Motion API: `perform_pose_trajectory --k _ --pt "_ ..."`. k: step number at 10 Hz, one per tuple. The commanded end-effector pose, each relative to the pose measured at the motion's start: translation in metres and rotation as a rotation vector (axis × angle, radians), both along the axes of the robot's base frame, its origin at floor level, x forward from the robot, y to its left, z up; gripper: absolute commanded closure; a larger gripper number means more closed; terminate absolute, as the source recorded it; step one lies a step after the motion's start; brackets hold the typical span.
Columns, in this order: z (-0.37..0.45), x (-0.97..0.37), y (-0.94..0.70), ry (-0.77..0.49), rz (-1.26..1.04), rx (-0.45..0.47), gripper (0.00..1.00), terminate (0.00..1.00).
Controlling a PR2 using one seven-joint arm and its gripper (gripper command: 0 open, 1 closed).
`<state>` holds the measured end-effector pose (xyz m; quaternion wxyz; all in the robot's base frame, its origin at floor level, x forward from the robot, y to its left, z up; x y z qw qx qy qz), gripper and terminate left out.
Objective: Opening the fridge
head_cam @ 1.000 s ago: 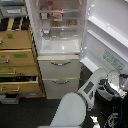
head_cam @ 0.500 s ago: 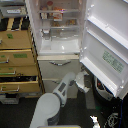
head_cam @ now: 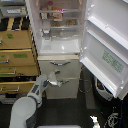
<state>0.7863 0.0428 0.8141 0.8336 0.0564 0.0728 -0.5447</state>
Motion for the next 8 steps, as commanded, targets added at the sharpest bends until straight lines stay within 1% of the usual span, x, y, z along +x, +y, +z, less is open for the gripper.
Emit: perform_pose_trajectory --k 1,3,5,7,8 --pt "0.2 -0.197 0.222 -0.094 0.398 -0.304 0.0 0.0" --pt "0.242 -0.252 0.231 -0.072 0.383 -0.33 0.0 0.0" --pt "0.289 -0.315 0.245 -0.066 0.346 -0.385 0.0 0.0" --pt "0.308 -0.348 0.252 -0.1 0.32 -0.392 0.0 0.0" --pt "0.309 -0.353 0.252 -0.128 0.329 -0.381 0.0 1.0"
